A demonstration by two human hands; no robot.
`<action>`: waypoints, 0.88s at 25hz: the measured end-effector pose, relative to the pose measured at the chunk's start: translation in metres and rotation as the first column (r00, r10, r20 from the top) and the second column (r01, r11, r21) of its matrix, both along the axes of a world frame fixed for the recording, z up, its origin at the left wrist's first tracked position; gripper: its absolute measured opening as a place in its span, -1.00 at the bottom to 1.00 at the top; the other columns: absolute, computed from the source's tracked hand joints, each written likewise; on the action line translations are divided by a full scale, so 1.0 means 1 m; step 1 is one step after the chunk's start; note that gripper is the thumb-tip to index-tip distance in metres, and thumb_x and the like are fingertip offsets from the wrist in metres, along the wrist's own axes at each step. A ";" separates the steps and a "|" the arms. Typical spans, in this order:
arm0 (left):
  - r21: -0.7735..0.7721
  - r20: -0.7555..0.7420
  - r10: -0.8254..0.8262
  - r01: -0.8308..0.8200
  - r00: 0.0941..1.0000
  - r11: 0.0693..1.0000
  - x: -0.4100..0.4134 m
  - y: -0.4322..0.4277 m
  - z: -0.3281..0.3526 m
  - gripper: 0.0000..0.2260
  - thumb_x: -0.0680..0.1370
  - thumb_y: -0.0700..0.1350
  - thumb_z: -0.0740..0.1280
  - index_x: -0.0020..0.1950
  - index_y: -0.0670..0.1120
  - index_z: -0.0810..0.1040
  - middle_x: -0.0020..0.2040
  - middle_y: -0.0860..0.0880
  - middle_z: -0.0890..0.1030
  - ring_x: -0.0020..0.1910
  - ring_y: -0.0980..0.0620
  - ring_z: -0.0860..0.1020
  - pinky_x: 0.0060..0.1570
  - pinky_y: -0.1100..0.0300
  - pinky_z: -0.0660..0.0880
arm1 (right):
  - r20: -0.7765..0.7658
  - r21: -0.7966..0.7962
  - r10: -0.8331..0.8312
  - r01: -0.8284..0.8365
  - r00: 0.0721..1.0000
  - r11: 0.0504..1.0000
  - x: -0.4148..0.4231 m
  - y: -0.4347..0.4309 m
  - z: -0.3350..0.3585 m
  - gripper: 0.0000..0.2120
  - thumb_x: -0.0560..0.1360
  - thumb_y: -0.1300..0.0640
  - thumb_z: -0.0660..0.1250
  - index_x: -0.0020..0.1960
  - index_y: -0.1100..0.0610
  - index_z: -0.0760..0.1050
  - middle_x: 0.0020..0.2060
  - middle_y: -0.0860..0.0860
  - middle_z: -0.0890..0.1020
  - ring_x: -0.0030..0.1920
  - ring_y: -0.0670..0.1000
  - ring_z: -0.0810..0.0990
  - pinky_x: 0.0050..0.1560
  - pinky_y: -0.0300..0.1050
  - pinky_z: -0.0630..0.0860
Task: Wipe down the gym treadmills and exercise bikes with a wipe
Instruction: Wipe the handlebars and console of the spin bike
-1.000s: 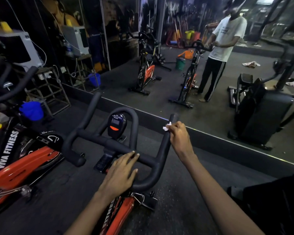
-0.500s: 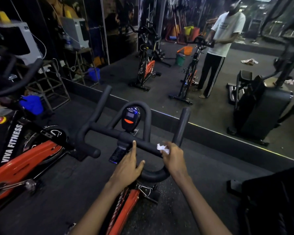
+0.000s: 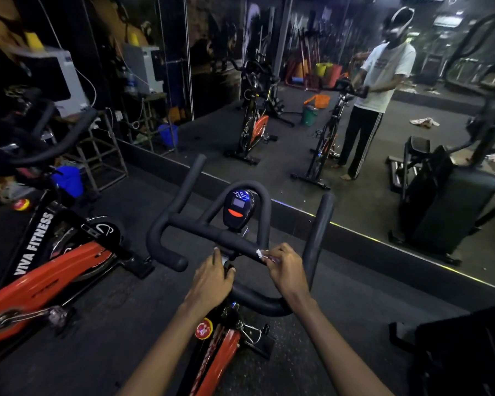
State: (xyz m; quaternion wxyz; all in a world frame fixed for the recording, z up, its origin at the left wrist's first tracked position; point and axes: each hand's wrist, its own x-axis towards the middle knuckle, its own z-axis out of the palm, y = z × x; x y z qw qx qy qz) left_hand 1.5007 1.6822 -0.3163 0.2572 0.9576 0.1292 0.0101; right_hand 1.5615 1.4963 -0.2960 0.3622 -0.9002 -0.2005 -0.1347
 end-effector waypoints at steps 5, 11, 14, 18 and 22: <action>-0.054 0.017 -0.040 0.041 0.999 0.998 -0.001 0.010 0.005 -0.37 0.63 -0.04 0.21 0.60 -0.18 0.00 0.52 -0.18 0.28 0.46 -0.14 0.32 0.39 0.11 0.25 | 0.031 -0.019 0.076 -0.075 0.997 0.997 0.003 0.010 0.002 -0.88 0.43 0.32 0.46 -0.06 0.17 0.70 -0.24 -0.11 0.46 -0.17 -0.20 0.46 -0.14 -0.57 0.27; -0.238 -0.009 -0.090 0.085 0.996 0.968 -0.004 0.023 0.009 -0.20 0.60 -0.04 0.26 0.59 0.04 -0.29 0.48 -0.08 0.34 0.42 -0.08 0.38 0.34 0.11 0.34 | 0.020 -0.015 0.076 -0.076 0.997 0.997 0.003 0.009 -0.003 -0.85 0.46 0.24 0.39 -0.03 0.11 0.70 -0.24 -0.06 0.51 -0.21 -0.14 0.50 -0.16 -0.35 0.43; -0.236 0.047 -0.065 0.075 0.997 0.969 0.002 0.019 0.018 -0.13 0.59 -0.06 0.26 0.52 0.14 -0.44 0.29 -0.09 0.52 0.22 -0.10 0.54 0.12 0.10 0.44 | -0.031 -0.042 0.142 -0.143 0.989 0.989 0.014 0.039 0.007 -0.82 0.49 0.26 0.37 0.03 0.11 0.69 -0.18 -0.05 0.52 -0.12 -0.05 0.56 -0.06 -0.37 0.37; -0.202 0.021 -0.058 0.061 0.998 0.977 0.013 0.027 0.021 -0.19 0.60 0.04 0.24 0.56 0.08 -0.36 0.34 -0.15 0.49 0.27 -0.17 0.51 0.19 -0.02 0.46 | -0.045 -0.098 0.186 -0.190 0.981 0.977 0.018 0.027 0.002 -0.82 0.50 0.23 0.39 0.03 0.06 0.70 -0.13 -0.03 0.58 -0.06 -0.04 0.58 0.03 -0.31 0.45; -0.174 0.003 -0.059 0.058 0.998 0.983 0.022 0.034 0.019 -0.29 0.64 0.13 0.16 0.60 0.03 -0.25 0.38 -0.24 0.41 0.34 -0.22 0.43 0.28 -0.08 0.39 | -0.024 -0.097 0.192 -0.193 0.981 0.976 0.024 0.008 0.003 -0.84 0.48 0.24 0.42 0.00 0.07 0.71 -0.13 -0.03 0.62 -0.06 -0.02 0.62 0.03 -0.36 0.43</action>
